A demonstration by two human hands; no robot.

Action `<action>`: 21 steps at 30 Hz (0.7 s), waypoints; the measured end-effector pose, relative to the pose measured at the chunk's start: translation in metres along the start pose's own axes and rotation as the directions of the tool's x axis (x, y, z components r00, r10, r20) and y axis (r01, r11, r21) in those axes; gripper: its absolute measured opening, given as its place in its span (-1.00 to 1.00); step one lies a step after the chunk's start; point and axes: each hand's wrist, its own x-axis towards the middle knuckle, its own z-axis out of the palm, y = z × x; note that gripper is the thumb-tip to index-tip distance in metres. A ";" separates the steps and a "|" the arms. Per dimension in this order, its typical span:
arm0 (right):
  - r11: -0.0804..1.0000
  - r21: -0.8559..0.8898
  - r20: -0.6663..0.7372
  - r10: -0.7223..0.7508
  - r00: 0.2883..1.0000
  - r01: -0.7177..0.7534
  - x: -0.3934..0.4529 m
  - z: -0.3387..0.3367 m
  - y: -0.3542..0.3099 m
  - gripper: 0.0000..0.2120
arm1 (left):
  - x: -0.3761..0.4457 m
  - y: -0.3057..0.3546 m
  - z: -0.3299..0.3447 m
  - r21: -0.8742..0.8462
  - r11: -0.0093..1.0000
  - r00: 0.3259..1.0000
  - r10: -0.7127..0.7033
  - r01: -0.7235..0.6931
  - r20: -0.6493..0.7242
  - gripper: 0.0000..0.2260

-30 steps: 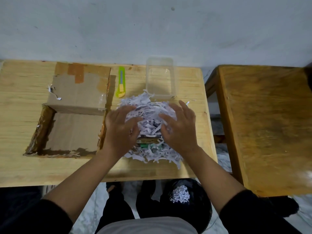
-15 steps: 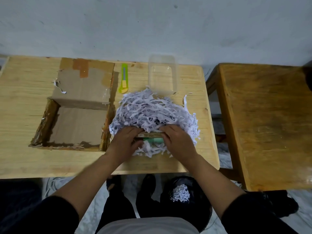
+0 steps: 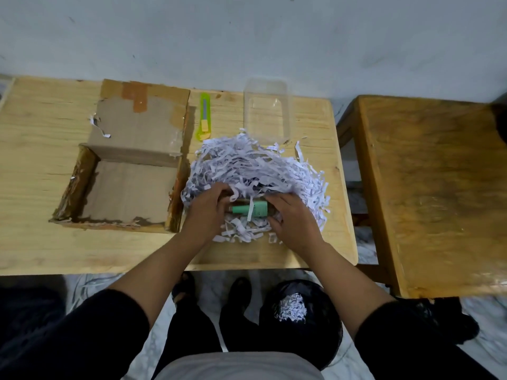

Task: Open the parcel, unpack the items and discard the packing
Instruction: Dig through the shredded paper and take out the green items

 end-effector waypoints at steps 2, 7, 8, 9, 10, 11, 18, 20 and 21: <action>0.999 -0.009 0.015 0.032 0.999 -0.032 0.001 0.001 0.002 -0.54 | 0.000 0.000 0.001 -0.014 1.000 1.000 -0.009 0.009 -0.005 -0.87; 0.998 -0.010 0.001 0.062 0.998 -0.062 0.006 0.001 -0.005 -0.58 | -0.008 -0.006 0.005 0.029 0.999 0.999 0.015 -0.016 0.041 -0.73; 0.999 0.000 -0.011 0.054 0.998 -0.054 0.006 0.000 -0.005 -0.59 | -0.009 -0.007 0.005 0.033 0.999 0.998 0.019 -0.021 0.056 -0.69; 0.999 0.016 -0.027 0.037 0.999 -0.037 0.005 -0.002 -0.005 -0.60 | -0.010 -0.008 0.005 0.037 0.999 0.998 0.019 -0.022 0.067 -0.65; 0.999 0.036 -0.046 0.018 0.999 -0.016 0.003 -0.003 -0.005 -0.61 | -0.009 -0.010 0.005 0.039 0.999 0.997 0.014 -0.017 0.076 -0.61; 0.999 0.054 -0.063 0.008 0.998 -0.005 0.002 -0.005 -0.004 -0.61 | -0.009 -0.012 0.006 0.039 0.999 0.996 0.006 -0.009 0.084 -0.58; 0.997 0.068 -0.121 0.039 0.992 -0.031 0.001 -0.018 -0.008 -0.61 | -0.007 -0.017 0.007 0.005 0.999 0.992 -0.051 0.051 0.118 -0.34; 0.997 0.064 -0.162 0.052 0.985 -0.042 0.001 -0.024 -0.008 -0.64 | -0.005 -0.015 0.006 0.002 0.999 0.994 -0.035 0.035 0.107 -0.36; 0.996 0.072 -0.187 0.060 0.981 -0.047 0.002 -0.027 -0.009 -0.65 | -0.004 -0.014 0.006 0.009 1.000 0.994 -0.029 0.028 0.109 -0.37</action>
